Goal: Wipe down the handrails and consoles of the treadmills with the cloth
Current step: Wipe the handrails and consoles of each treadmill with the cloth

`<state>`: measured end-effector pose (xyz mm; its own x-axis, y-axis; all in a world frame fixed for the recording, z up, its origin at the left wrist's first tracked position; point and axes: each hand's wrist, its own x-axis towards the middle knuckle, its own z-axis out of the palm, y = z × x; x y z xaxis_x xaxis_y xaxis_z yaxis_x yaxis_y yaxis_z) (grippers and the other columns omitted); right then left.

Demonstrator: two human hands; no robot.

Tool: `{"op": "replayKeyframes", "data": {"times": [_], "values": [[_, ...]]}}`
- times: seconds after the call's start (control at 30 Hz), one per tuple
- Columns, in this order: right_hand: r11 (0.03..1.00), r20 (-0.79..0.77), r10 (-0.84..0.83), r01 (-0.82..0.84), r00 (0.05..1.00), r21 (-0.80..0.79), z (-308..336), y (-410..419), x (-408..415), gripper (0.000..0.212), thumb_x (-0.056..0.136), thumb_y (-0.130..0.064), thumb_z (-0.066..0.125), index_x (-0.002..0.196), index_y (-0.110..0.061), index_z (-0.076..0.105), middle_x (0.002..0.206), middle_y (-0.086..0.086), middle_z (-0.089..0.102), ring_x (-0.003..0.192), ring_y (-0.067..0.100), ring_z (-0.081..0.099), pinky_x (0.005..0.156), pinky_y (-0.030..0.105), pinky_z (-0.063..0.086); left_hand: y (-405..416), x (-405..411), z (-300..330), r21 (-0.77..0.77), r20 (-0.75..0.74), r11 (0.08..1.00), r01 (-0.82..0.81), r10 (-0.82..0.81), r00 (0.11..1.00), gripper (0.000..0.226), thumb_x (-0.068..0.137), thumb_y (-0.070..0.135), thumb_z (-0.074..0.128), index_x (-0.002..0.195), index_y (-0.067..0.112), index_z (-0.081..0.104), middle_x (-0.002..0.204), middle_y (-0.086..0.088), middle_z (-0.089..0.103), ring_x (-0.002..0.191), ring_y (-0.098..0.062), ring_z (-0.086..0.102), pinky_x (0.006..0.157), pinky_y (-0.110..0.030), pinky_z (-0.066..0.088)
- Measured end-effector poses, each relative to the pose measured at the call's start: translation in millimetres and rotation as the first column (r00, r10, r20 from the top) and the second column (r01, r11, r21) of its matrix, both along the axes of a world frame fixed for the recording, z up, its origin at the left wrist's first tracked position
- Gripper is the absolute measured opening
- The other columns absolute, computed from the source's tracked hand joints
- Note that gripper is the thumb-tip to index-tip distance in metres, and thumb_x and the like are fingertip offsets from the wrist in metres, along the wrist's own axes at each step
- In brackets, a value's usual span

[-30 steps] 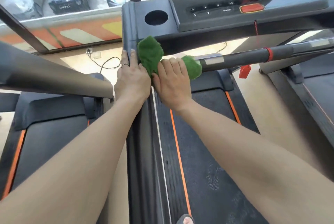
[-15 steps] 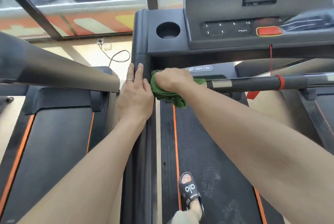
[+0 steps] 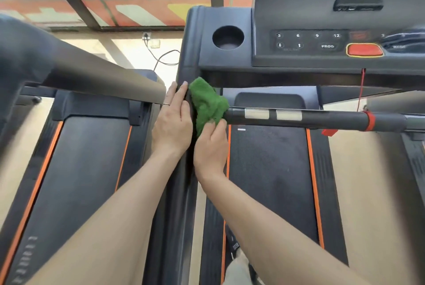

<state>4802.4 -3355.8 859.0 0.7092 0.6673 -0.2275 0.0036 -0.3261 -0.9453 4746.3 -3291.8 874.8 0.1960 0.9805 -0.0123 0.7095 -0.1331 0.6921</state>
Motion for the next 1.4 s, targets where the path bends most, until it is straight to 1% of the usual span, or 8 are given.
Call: {"op": "replayKeyframes", "data": {"times": [0.07, 0.27, 0.43, 0.73, 0.83, 1.2, 1.3, 1.4], "values": [[0.992, -0.209, -0.024, -0.003, 0.978, -0.126, 10, 7, 3, 0.017, 0.105, -0.023, 0.033, 0.094, -0.017, 0.045, 0.085, 0.002, 0.060, 0.079, 0.027, 0.052, 0.074, 0.039, 0.035, 0, 1, -1, 0.008, -0.002, 1.000, -0.012, 0.012, 1.000, 0.047, 0.107, 0.030, 0.032, 0.151, 0.045, 0.038, 0.163, 0.025, 0.022, 0.137, -0.007, 0.043, 0.098, -0.030, 0.039], [0.939, -0.294, 0.108, -0.194, 0.950, -0.282, 10, -48, -16, 0.031, 0.105, -0.027, 0.029, 0.089, -0.018, 0.053, 0.081, 0.000, 0.060, 0.078, 0.024, 0.053, 0.070, 0.038, 0.037, 1, 2, 0, 0.004, -0.002, 1.000, -0.029, 0.029, 1.000, 0.047, 0.107, 0.030, 0.034, 0.151, 0.044, 0.039, 0.163, 0.024, 0.024, 0.137, -0.010, 0.044, 0.104, -0.033, 0.039], [0.833, -0.464, 0.121, -0.345, 0.877, -0.433, 21, -127, -43, 0.031, 0.106, -0.032, 0.027, 0.093, -0.020, 0.052, 0.086, -0.004, 0.061, 0.078, 0.007, 0.053, 0.061, 0.011, 0.031, 2, 0, -1, -0.024, 0.000, 0.999, -0.045, 0.045, 0.999, 0.047, 0.107, 0.031, 0.033, 0.150, 0.045, 0.040, 0.162, 0.024, 0.026, 0.139, -0.005, 0.039, 0.102, -0.024, 0.031], [0.925, -0.401, 0.061, -0.203, 0.914, -0.321, 19, -19, -4, 0.037, 0.107, -0.033, 0.022, 0.128, -0.019, 0.048, 0.110, -0.001, 0.047, 0.102, 0.025, 0.044, 0.090, 0.037, 0.032, -1, -7, -1, -0.066, 0.022, 0.980, -0.190, 0.192, 0.981, 0.042, 0.102, 0.038, 0.042, 0.141, 0.030, 0.052, 0.132, 0.000, 0.063, 0.122, -0.019, 0.055, 0.103, -0.035, 0.044], [0.898, -0.378, 0.101, -0.248, 0.920, -0.365, 10, -47, -18, 0.037, 0.108, -0.037, 0.020, 0.118, -0.017, 0.049, 0.126, 0.009, 0.055, 0.111, 0.031, 0.049, 0.093, 0.041, 0.033, -9, -10, 1, -0.184, 0.005, 0.951, -0.250, 0.256, 0.967, 0.044, 0.104, 0.045, 0.040, 0.140, 0.023, 0.054, 0.129, -0.004, 0.065, 0.125, -0.025, 0.055, 0.100, -0.033, 0.041], [0.608, -0.644, -0.200, -0.423, 0.738, -0.672, -5, -206, -110, 0.064, 0.104, -0.052, 0.017, 0.158, -0.019, 0.027, 0.159, 0.005, 0.036, 0.145, 0.031, 0.035, 0.122, 0.046, 0.022, -53, -25, 10, -0.237, -0.023, 0.950, -0.202, 0.203, 0.979, 0.050, 0.109, 0.042, 0.030, 0.155, 0.024, 0.035, 0.151, -0.001, 0.049, 0.138, -0.021, 0.044, 0.099, -0.025, 0.029], [0.623, -0.738, -0.172, -0.508, 0.653, -0.595, 0, -202, -111, 0.079, 0.087, -0.060, 0.019, 0.151, -0.019, 0.041, 0.151, 0.005, 0.046, 0.136, 0.028, 0.047, 0.113, 0.042, 0.038, -56, -25, 11, -0.223, -0.041, 0.952, -0.209, 0.206, 0.978, 0.051, 0.109, 0.044, 0.029, 0.156, 0.026, 0.033, 0.153, 0.000, 0.048, 0.139, -0.022, 0.044, 0.105, -0.030, 0.033], [0.740, -0.782, -0.173, -0.444, 0.599, -0.505, 21, -147, -77, 0.047, 0.105, -0.032, 0.030, 0.144, -0.011, 0.046, 0.145, 0.009, 0.053, 0.116, 0.023, 0.056, 0.092, 0.034, 0.044, -56, -23, 9, -0.220, -0.062, 0.952, -0.213, 0.204, 0.977, 0.052, 0.108, 0.045, 0.028, 0.157, 0.027, 0.032, 0.154, 0.000, 0.047, 0.140, -0.024, 0.044, 0.111, -0.036, 0.035]]}}
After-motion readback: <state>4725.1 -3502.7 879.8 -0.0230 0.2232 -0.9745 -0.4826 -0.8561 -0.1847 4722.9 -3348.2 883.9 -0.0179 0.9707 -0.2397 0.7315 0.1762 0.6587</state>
